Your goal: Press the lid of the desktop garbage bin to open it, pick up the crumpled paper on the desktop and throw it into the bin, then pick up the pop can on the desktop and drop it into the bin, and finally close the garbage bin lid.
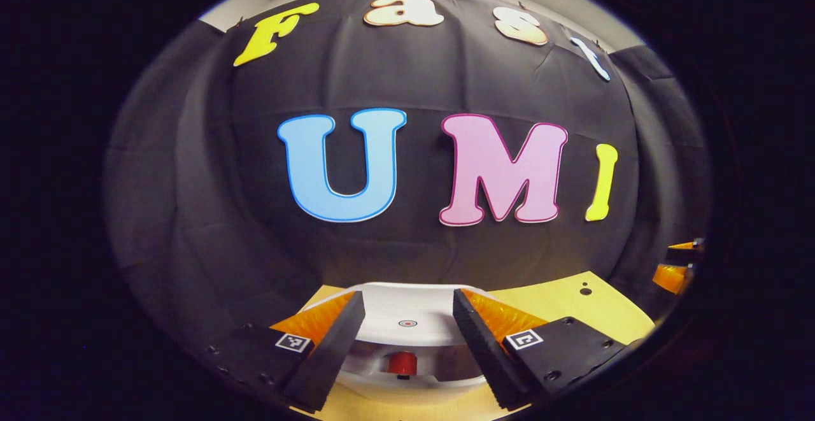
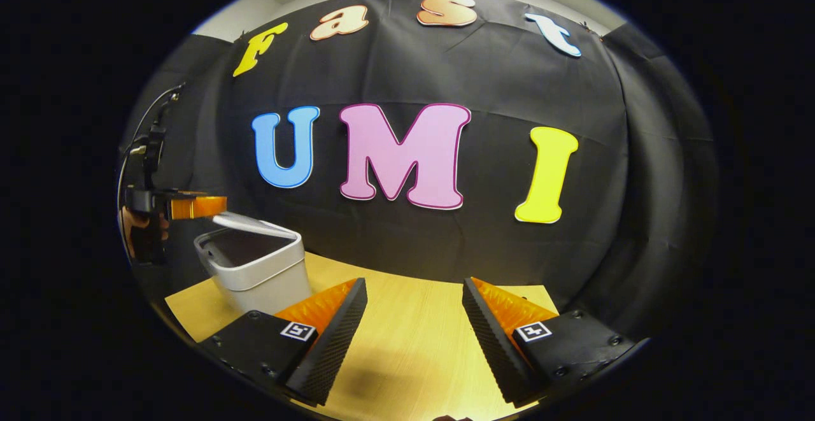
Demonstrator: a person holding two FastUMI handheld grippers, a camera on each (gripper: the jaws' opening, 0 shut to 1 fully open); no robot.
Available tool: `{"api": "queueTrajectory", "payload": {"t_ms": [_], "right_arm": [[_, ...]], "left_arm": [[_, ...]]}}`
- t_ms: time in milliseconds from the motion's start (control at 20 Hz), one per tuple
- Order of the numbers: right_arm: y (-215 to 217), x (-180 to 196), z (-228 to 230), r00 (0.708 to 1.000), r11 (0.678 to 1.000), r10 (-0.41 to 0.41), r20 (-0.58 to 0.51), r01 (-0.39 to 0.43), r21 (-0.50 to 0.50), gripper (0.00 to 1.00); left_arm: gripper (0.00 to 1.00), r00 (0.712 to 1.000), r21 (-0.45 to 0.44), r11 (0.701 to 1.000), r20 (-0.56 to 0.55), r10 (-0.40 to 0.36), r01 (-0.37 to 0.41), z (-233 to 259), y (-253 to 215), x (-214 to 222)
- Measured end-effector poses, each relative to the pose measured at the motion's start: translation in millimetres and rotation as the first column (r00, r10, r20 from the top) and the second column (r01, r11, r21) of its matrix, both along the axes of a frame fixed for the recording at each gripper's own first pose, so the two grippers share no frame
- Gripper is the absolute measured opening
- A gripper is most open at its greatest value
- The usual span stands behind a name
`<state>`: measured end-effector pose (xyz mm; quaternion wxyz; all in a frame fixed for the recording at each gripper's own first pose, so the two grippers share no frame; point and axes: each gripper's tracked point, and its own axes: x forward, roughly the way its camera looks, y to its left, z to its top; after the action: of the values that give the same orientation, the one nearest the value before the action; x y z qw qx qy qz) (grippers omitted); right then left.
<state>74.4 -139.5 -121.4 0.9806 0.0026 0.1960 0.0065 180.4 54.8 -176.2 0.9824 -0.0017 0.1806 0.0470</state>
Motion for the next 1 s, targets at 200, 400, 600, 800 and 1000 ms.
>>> {"api": "queueTrajectory", "payload": {"t_ms": [200, 400, 600, 800, 1000], "right_arm": [[-1.8, -12.3, -6.4, 0.999, 1.000, -0.017, -0.028, 0.017, 0.017, 0.98], [0.4, -25.1, -12.9, 0.998, 0.999, -0.030, -0.061, 0.032, 0.033, 0.97], [13.2, -37.1, -1.6, 0.999, 0.999, -0.034, -0.041, 0.035, 0.041, 0.98], [23.1, -41.4, 18.1, 0.998, 0.997, -0.061, 0.000, 0.061, 0.046, 0.97], [41.5, -47.0, 41.1, 0.996, 0.995, -0.084, 0.038, 0.082, 0.051, 0.97]], "left_arm": [[0.98, 0.998, 0.018, 1.000, -0.063, -0.001, 0.002, -43.5, -0.6, -17.2], [0.99, 0.999, 0.131, 0.991, -0.005, -0.039, 0.039, -49.8, -7.3, -18.4], [0.99, 0.994, 0.090, 0.993, 0.076, -0.080, 0.073, -51.8, -8.2, -18.8], [0.98, 0.995, 0.071, 0.996, 0.081, -0.063, 0.057, -36.3, -2.1, -23.7], [0.94, 0.969, 0.102, 0.995, 0.246, -0.015, -0.011, 55.6, -11.5, -50.8]]}}
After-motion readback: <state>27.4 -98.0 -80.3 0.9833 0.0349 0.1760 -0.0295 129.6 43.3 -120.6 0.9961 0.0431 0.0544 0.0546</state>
